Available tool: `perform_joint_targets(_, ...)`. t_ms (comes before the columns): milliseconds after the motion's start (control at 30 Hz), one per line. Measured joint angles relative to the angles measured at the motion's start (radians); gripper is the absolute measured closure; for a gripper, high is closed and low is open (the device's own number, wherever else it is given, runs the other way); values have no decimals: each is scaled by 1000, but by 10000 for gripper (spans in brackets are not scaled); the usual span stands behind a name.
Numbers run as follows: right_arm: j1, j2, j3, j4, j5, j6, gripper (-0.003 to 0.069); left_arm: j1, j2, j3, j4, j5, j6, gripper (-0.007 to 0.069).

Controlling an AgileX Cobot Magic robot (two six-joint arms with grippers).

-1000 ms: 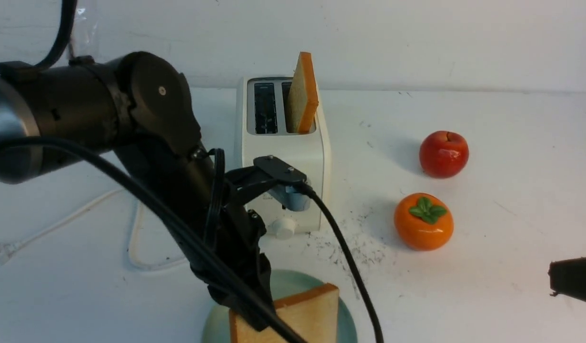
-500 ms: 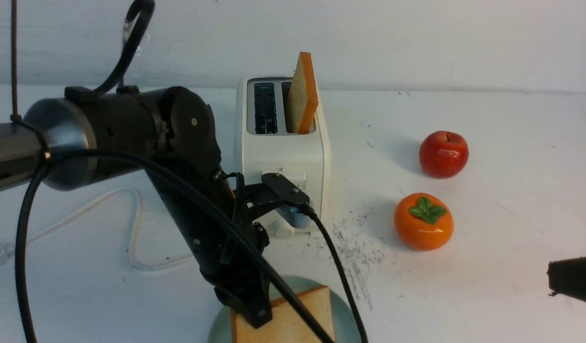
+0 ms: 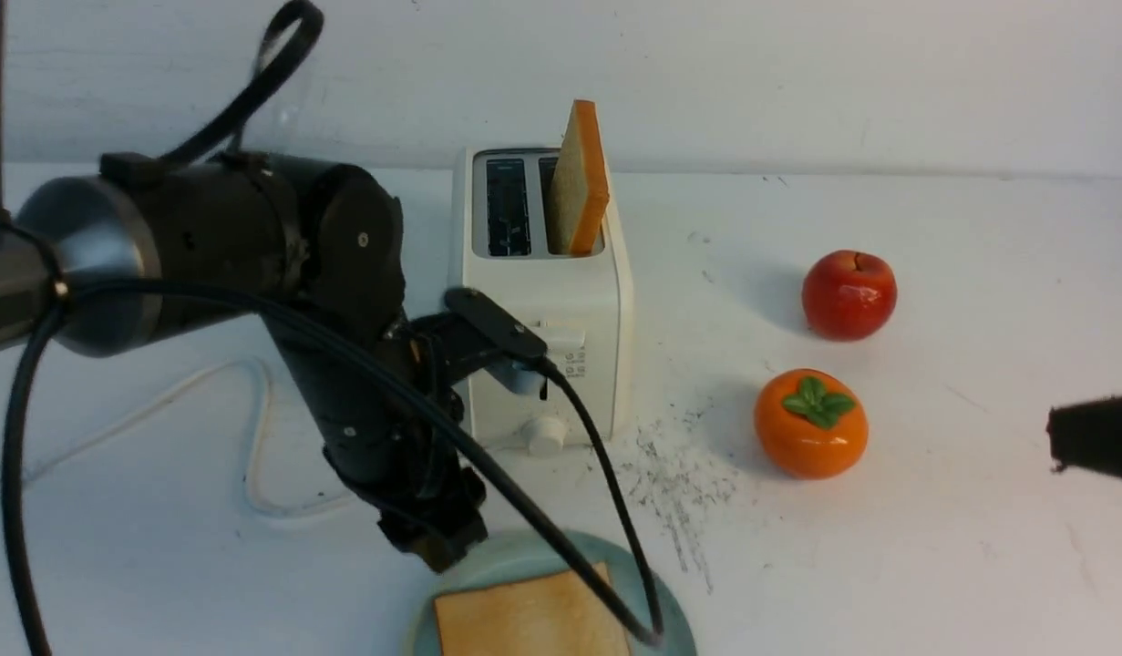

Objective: Take toasted bread from bread machine on white table place on plate.
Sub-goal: 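Place the slice of bread on the plate with the left gripper, then grasp the toast slice in the toaster and pull it up out of the slot with the right gripper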

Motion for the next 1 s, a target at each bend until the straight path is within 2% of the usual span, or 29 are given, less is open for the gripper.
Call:
perform_joint_targets(33,10,49,-56,0,6,-50,431,0,-34,-18,56,-2,-99,227)
perform_joint_targets(67,15,63,-63,1,6,-63,431,0,-39,-23,74,-2,-133,240)
perform_joint_targets(100,33,124,-112,7,4,-96,445,0,-88,-42,134,-3,-265,320)
perform_joint_targets(133,37,124,-117,8,3,-96,445,0,-103,-43,150,-3,-280,333)
perform_joint_targets(167,73,202,-159,11,-7,-115,462,0,-157,-47,206,3,-381,452)
perform_joint_targets(200,97,246,-185,12,-13,-117,472,0,-202,-47,233,13,-431,534)
perform_joint_targets(267,146,327,-240,14,-38,-119,487,0,-304,-37,267,33,-511,634)
perform_joint_targets(433,225,515,-370,15,-135,-115,484,0,-556,28,279,41,-637,638)
perform_joint_targets(567,237,676,-500,18,-195,-67,410,0,-794,140,279,2,-734,638)
perform_joint_targets(700,237,845,-681,22,-229,-24,249,0,-1026,325,278,-84,-796,638)
perform_joint_targets(833,237,960,-791,48,-257,-18,145,0,-1139,458,242,-89,-826,638)
perform_joint_targets(933,237,1035,-839,55,-290,-18,111,0,-1210,558,199,-86,-832,638)
perform_joint_targets(1000,237,1083,-862,58,-316,-17,116,0,-1240,606,161,-74,-834,638)
